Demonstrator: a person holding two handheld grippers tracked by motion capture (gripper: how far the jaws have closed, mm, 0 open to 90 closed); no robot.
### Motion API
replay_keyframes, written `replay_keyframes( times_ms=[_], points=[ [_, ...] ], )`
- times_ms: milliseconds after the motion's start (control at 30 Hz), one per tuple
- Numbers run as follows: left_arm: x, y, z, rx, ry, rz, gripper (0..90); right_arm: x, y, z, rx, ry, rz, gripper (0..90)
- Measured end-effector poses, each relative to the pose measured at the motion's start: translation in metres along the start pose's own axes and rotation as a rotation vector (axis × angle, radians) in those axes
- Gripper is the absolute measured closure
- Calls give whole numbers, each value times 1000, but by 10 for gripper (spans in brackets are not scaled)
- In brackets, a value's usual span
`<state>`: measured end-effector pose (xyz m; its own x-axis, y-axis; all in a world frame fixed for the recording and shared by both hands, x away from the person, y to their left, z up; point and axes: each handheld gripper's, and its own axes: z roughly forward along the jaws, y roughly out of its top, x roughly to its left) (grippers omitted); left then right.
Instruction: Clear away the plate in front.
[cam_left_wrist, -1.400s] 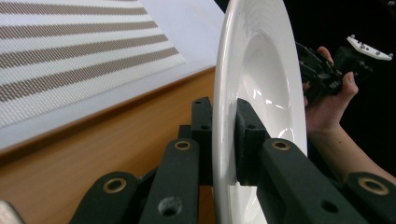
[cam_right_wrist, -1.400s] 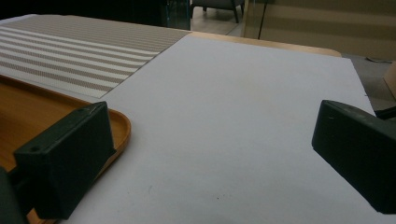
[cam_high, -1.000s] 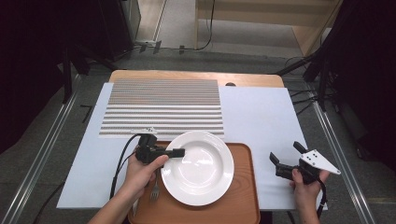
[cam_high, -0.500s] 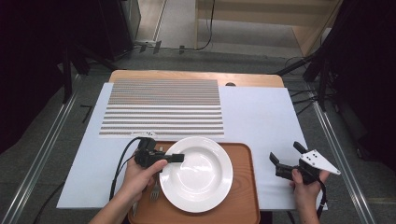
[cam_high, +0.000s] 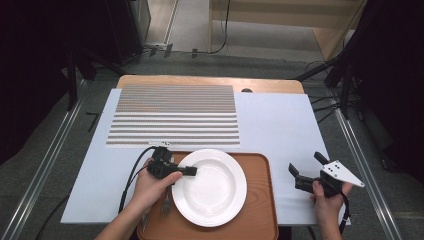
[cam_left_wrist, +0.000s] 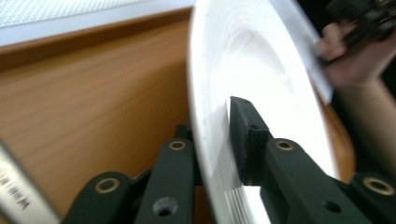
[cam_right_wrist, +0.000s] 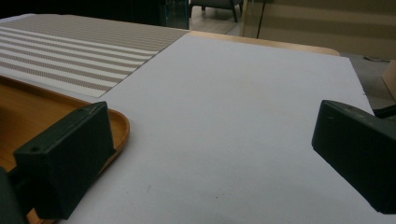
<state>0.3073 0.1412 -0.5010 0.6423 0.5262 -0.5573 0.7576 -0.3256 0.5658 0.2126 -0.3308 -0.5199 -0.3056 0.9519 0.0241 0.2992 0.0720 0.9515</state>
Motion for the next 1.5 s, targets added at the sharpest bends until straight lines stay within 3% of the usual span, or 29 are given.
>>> replay_keyframes(
  times_ms=[33,67,100,133,167,200,233,267,300,333,433,467,500,567,733,1100,1200,1433,1500],
  points=[
    [0,0,0,0,0,0,762,0,0,0,0,0,0,0],
    [-1,-1,2,20,41,21,753,0,0,0,1,0,0,0],
    [-1,-1,2,20,41,21,735,0,0,0,1,0,0,0],
    [-4,-1,3,47,105,60,697,0,0,0,1,-1,0,0],
    [-4,-1,3,47,105,60,645,0,0,0,1,-1,0,0],
    [-7,-1,5,67,156,98,580,0,0,0,1,-1,-1,0],
    [-7,-1,5,67,156,98,539,0,0,0,1,-1,-1,0],
    [-9,1,4,52,201,110,481,0,0,0,2,-1,-1,0],
    [-9,1,4,52,201,110,452,0,0,0,2,-1,-1,0],
    [-10,2,3,40,236,125,446,1,0,0,3,-2,-1,0],
    [-10,6,0,-4,251,131,437,1,0,0,3,-2,-1,0],
    [-11,7,2,3,268,159,505,1,0,0,4,-2,-1,0],
    [-11,7,2,3,268,159,549,1,0,0,4,-2,-1,0],
    [-13,7,4,5,287,178,590,1,0,0,4,-2,0,0],
    [-12,5,1,9,263,161,610,0,0,1,3,-2,-3,0],
    [-15,-3,0,8,230,164,616,1,0,1,4,-3,-8,0],
    [-17,-5,1,18,204,167,621,1,0,1,5,-4,-7,0],
    [-19,-6,1,16,207,176,611,1,0,1,5,-4,-8,0],
    [-20,-7,0,0,216,194,549,1,0,1,5,-5,-9,0]
  ],
)
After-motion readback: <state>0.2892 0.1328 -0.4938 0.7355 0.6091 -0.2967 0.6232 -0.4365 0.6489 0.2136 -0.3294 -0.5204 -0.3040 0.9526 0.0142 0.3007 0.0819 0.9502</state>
